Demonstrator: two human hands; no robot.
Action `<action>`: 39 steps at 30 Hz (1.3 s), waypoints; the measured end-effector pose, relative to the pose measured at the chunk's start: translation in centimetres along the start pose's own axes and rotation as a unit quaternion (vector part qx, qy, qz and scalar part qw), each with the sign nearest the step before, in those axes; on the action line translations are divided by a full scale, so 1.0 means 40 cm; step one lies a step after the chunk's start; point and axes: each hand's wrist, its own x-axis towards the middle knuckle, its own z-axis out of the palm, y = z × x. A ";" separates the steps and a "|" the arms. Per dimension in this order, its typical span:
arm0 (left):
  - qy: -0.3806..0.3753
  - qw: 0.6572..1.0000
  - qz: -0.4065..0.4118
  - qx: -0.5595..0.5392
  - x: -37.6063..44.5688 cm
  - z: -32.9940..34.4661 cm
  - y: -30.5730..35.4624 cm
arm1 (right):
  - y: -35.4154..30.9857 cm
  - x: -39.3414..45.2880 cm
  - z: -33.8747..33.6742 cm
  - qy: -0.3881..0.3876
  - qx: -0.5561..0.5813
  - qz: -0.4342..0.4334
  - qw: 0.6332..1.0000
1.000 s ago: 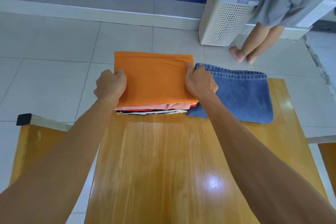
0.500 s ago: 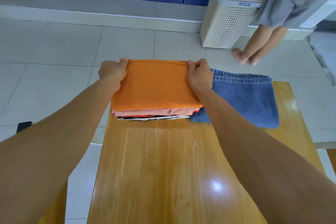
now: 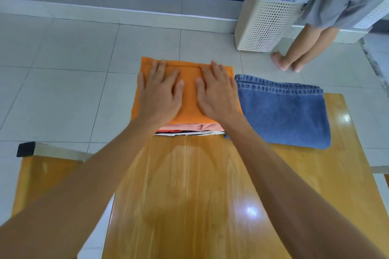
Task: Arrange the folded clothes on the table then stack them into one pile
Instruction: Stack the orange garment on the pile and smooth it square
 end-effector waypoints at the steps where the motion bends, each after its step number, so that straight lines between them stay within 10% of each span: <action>1: -0.026 0.999 -0.007 0.024 -0.018 0.024 0.000 | -0.001 -0.013 0.021 -0.032 -0.023 0.004 0.999; 33: -0.127 0.990 -0.043 0.032 -0.005 0.023 -0.010 | 0.032 -0.006 0.014 -0.119 0.025 -0.008 0.993; 39: 0.037 0.970 -0.204 -0.129 0.081 -0.047 -0.038 | 0.076 0.035 -0.073 -0.020 0.148 0.192 0.970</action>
